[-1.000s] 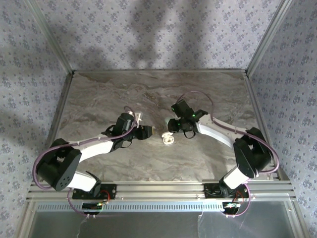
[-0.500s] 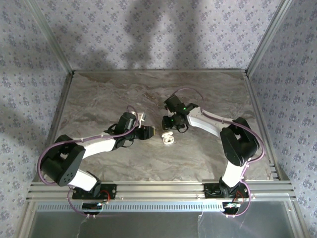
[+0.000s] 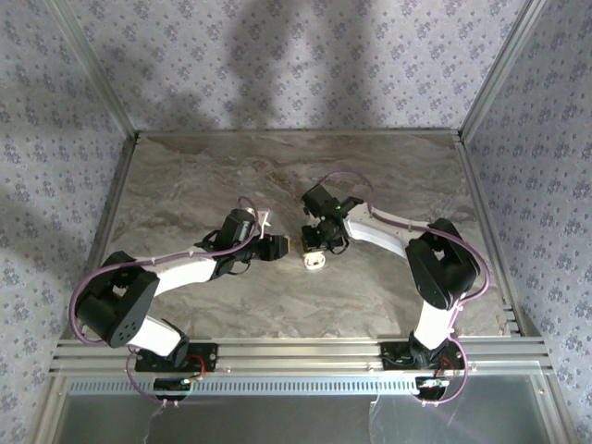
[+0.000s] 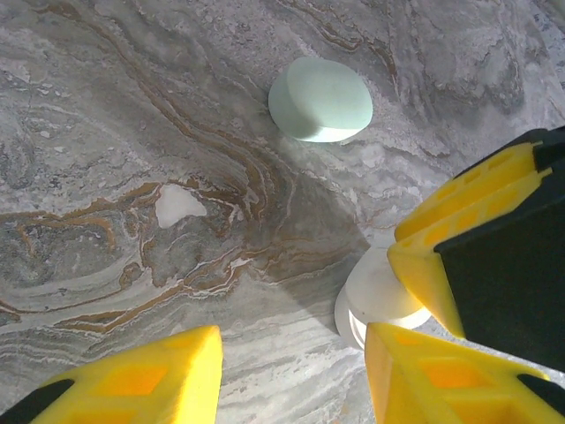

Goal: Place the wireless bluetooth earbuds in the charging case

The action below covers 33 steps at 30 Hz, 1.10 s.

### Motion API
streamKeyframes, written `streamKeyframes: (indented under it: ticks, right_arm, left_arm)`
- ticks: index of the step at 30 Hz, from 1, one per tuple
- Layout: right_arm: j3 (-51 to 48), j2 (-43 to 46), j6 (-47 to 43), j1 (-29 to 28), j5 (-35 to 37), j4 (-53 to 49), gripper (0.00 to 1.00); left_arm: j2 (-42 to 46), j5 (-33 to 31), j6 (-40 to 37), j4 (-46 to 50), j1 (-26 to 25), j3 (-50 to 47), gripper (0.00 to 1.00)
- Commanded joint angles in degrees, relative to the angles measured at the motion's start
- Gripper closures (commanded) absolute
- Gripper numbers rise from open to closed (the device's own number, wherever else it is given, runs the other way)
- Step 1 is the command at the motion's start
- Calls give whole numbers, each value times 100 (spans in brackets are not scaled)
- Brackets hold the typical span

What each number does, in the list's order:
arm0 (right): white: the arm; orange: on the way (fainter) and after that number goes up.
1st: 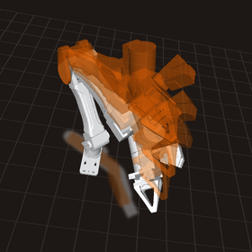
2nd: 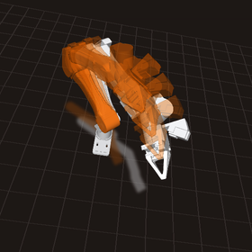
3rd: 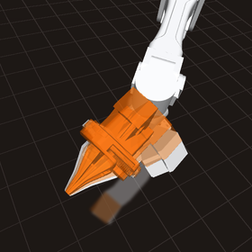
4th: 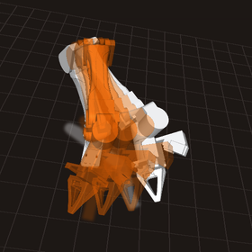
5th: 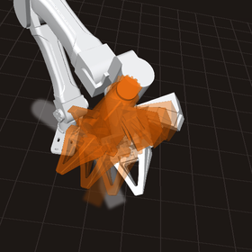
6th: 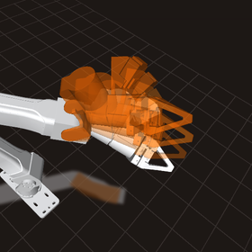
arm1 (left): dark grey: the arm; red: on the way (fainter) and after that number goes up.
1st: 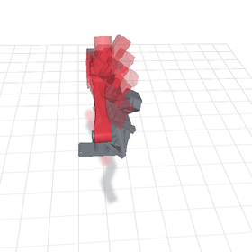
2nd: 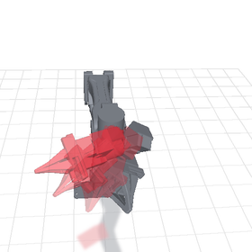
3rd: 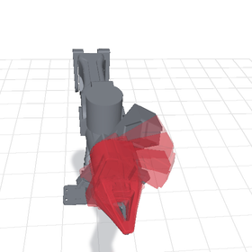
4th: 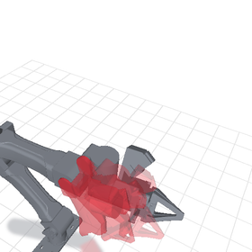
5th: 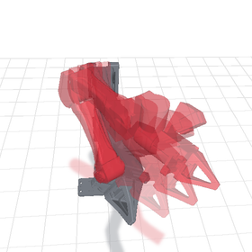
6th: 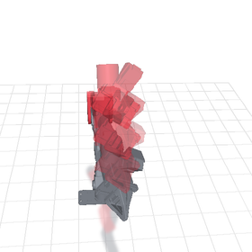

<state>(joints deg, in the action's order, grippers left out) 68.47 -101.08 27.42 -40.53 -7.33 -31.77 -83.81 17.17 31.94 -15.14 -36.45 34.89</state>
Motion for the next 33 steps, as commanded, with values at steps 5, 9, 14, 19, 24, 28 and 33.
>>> streamKeyframes:
  ticks: [5,9,14,19,24,28,33]
  right_arm:
    - [-272,377,8,-100,108,-386,77]
    - [-281,322,17,-165,115,-391,76]
    - [-400,152,89,-200,150,-383,76]
    - [-588,-76,186,-214,210,-351,77]
    - [-509,71,208,-240,388,-462,76]
    - [-255,343,288,-327,765,-718,66]
    - [-63,428,300,-376,1253,-974,42]
  left_arm:
    - [-30,67,-83,-7,-25,149,53]
    - [-29,53,-96,4,-29,149,52]
    - [2,27,-108,24,-23,140,52]
    - [74,-44,-109,28,-27,101,50]
    - [306,-263,-148,77,-23,11,47]
    - [635,-563,-215,207,53,-104,39]
    - [1150,-846,-137,330,403,-361,19]
